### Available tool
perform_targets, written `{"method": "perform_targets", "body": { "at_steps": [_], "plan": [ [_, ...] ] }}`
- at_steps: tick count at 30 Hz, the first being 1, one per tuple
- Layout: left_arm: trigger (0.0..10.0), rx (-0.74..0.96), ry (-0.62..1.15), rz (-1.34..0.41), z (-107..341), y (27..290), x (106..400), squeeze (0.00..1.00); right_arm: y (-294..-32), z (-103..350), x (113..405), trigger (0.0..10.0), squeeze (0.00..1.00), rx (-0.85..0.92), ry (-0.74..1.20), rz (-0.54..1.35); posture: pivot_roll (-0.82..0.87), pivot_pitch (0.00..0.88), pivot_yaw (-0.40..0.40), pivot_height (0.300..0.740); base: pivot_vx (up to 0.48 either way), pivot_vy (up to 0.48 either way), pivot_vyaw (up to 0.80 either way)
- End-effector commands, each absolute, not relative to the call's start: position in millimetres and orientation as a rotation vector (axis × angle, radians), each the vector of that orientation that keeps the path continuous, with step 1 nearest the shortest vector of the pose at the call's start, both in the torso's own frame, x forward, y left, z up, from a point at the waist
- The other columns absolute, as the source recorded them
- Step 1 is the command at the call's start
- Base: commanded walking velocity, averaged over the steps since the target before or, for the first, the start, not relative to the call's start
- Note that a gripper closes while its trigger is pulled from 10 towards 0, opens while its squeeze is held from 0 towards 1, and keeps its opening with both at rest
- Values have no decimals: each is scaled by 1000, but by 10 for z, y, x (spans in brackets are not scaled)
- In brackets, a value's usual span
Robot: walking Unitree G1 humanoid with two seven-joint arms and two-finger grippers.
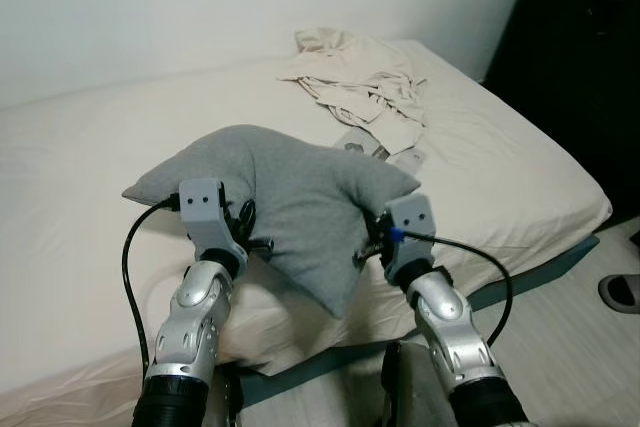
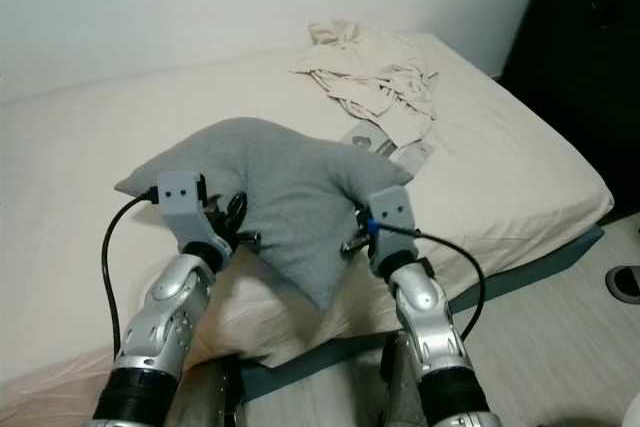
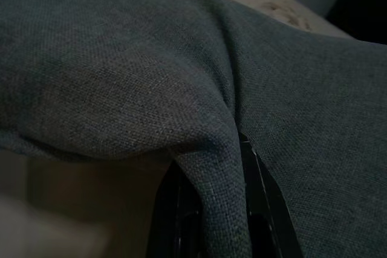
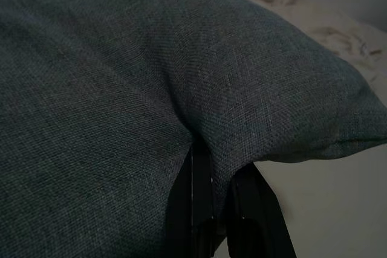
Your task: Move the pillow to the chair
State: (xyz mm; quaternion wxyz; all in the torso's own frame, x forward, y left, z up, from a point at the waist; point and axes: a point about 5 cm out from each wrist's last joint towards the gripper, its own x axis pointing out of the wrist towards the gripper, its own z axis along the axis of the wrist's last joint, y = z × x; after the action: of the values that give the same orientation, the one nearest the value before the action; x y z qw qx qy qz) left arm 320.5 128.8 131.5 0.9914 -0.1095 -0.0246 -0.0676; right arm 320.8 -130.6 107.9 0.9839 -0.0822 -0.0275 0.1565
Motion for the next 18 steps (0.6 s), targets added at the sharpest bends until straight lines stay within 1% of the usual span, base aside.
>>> {"method": "perform_targets", "body": {
  "at_steps": [1,2,3,4,6,12,14,18],
  "plan": [
    [10000,-128,-84,-153,1322,1273,3179,0,-1286,1040,3190,10000,0,-156,-48,315,21,78,11,561,0,0,0],
    [10000,-128,-84,-153,1322,1273,3179,0,-1286,1040,3190,10000,0,-156,-48,315,21,78,11,561,0,0,0],
    [10000,-72,-91,-158,1299,1274,3158,0,-1308,1024,3187,10000,0,-104,-42,288,23,70,8,566,0,0,0],
    [10000,-53,-91,-157,1287,1279,3148,0,-1324,1020,3185,10000,0,-73,-41,272,24,65,6,571,0,0,0],
    [10000,-46,-83,-144,1267,1296,3142,0,-1336,1011,3186,10000,0,-60,-35,259,25,60,5,576,0,0,0],
    [10000,-45,-64,-114,1210,1355,3135,0,-1334,949,3188,10000,0,-57,-1,260,28,48,-1,601,0,0,0],
    [10000,-38,-58,-101,1183,1385,3133,0,-1344,856,3195,10000,0,-38,68,259,29,44,-1,616,0,0,0],
    [10000,-35,-56,-95,1163,1398,3120,0,-1334,738,3166,10000,0,-49,128,265,29,41,-1,616,0,0,0]
  ]
}}
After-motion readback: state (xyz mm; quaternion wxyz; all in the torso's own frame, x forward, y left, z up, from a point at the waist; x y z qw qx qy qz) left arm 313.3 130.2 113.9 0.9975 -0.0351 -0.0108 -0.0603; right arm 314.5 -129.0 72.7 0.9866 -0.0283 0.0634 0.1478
